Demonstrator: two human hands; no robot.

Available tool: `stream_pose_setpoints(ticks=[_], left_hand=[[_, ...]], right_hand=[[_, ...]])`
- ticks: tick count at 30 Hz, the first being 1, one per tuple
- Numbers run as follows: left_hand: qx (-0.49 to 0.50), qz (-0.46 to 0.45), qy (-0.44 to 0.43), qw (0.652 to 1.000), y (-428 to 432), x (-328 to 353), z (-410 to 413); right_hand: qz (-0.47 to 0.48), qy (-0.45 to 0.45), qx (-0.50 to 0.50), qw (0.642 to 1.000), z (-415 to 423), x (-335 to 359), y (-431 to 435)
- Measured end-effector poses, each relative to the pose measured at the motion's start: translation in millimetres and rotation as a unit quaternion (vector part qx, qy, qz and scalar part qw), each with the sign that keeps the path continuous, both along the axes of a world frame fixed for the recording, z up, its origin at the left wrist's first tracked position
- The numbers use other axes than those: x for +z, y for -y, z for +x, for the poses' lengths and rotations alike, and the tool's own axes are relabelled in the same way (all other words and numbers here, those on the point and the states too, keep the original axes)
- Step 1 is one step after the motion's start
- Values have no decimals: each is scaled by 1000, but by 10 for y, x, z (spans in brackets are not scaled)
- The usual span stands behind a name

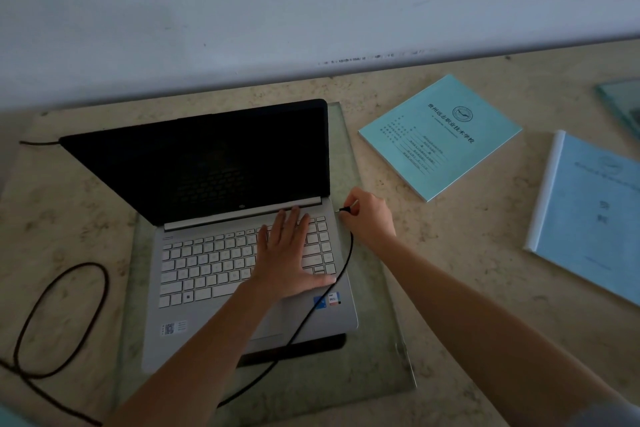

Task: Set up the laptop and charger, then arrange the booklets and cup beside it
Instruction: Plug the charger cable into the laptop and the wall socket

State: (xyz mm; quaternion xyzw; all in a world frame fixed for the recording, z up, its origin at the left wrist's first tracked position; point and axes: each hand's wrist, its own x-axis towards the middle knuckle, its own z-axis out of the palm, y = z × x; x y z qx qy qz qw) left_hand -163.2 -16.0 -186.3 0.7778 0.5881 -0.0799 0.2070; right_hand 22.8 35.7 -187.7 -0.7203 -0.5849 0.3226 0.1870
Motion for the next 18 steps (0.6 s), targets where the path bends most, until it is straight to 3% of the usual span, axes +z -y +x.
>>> stream_pose_setpoints(ticks=[10,18], left_hand=[[-1,10,0,1000,5,0,-15],[1,15,-2,1000,8,-8,-6]], right_hand=[[1,-24,-56,998,-67,35,-77],[-2,-14,-39,999,-45,2,-35]])
